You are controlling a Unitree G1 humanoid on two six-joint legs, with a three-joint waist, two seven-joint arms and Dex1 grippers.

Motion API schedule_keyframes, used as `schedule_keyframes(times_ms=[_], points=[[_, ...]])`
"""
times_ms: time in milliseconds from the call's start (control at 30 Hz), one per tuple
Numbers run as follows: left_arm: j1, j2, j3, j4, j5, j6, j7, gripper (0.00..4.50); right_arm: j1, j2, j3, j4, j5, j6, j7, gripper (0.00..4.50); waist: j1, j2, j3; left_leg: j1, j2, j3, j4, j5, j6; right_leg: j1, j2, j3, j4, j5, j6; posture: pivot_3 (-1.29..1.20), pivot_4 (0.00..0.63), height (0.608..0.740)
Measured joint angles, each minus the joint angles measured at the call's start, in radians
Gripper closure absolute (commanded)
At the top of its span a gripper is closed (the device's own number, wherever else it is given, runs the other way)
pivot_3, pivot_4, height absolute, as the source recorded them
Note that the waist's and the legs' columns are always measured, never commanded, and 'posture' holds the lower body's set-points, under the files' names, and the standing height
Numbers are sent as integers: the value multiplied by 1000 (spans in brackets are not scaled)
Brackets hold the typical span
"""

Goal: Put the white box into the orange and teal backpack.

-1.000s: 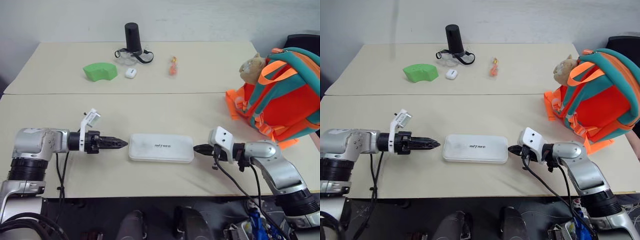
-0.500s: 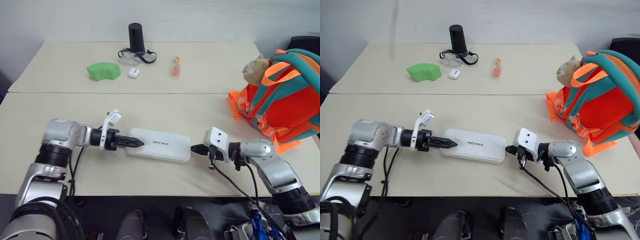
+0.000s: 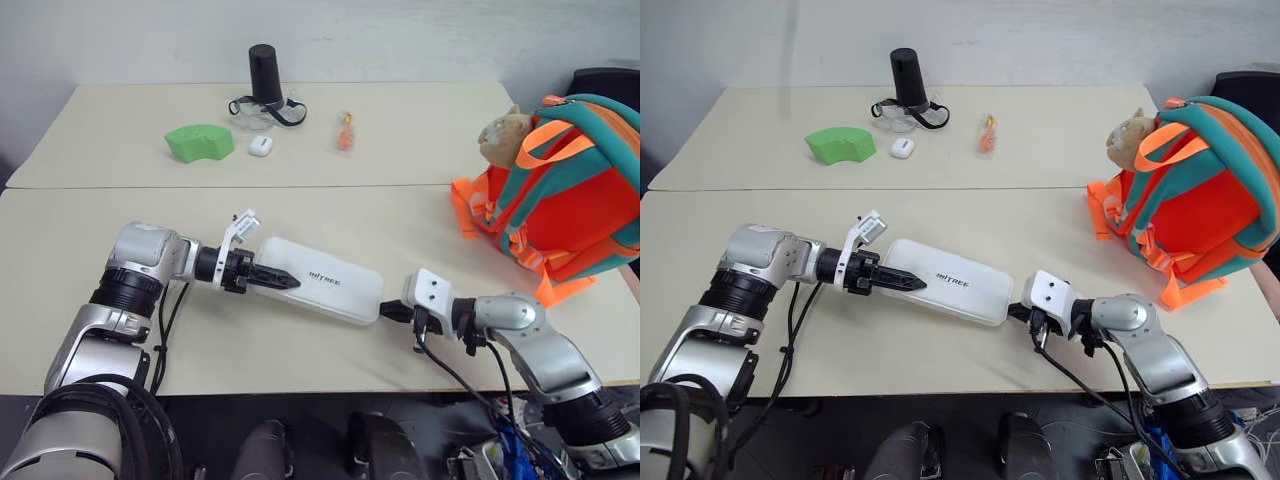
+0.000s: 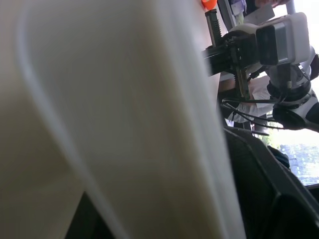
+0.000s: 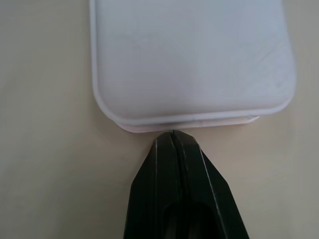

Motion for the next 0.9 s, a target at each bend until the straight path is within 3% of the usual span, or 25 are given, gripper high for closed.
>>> schedule_keyframes(times_ms=[67, 333, 467, 567, 667, 733, 900], points=[[0, 5, -7, -7, -5, 2, -31, 3054, 15, 0, -1, -13, 1, -1, -8, 4500, 0, 0, 0, 0, 0, 0, 0, 0, 0, 0, 0, 0, 0, 0, 0, 0, 150, 740], [17, 49, -3, -77, -19, 12, -64, 3094, 92, -6, -27, -84, 15, 14, -32, 4500, 0, 0, 0, -1, 0, -1, 0, 0, 0, 0, -1, 0, 0, 0, 0, 0, 150, 740], [100, 81, 81, -200, -69, -2, -69, 3094, 190, -9, -164, -181, 100, 121, -76, 4500, 1, 0, 0, -6, 0, -3, 2, 0, 1, -4, -2, -1, 1, 0, 0, 0, 150, 740], [207, 101, 162, -352, -94, -62, -38, 3094, 275, 11, -355, -294, 210, 245, -153, 4500, 3, 0, 0, -7, 1, -4, 3, 0, 1, -4, -3, -1, 0, 0, 0, 0, 150, 740], [300, 94, 254, -487, -116, -111, 28, 3094, 296, 94, -577, -370, 344, 416, -290, 3904, 3, 0, 0, -7, 1, -4, 4, 0, 1, -4, -3, -1, 1, 0, 0, 0, 150, 740], [366, 101, 292, -616, -115, -161, 79, 3094, 297, 128, -695, -392, 413, 489, -369, 3202, 3, 0, 0, -6, 0, -5, 3, 0, 1, -3, -4, -1, 0, 0, 0, 0, 150, 740], [397, 8, 417, -822, -190, -131, 275, 3094, 257, 148, -782, -403, 454, 538, -498, 1458, 3, 0, 0, -6, -1, -5, 0, 0, 1, -3, -4, 0, 0, 0, 0, 0, 150, 740]])
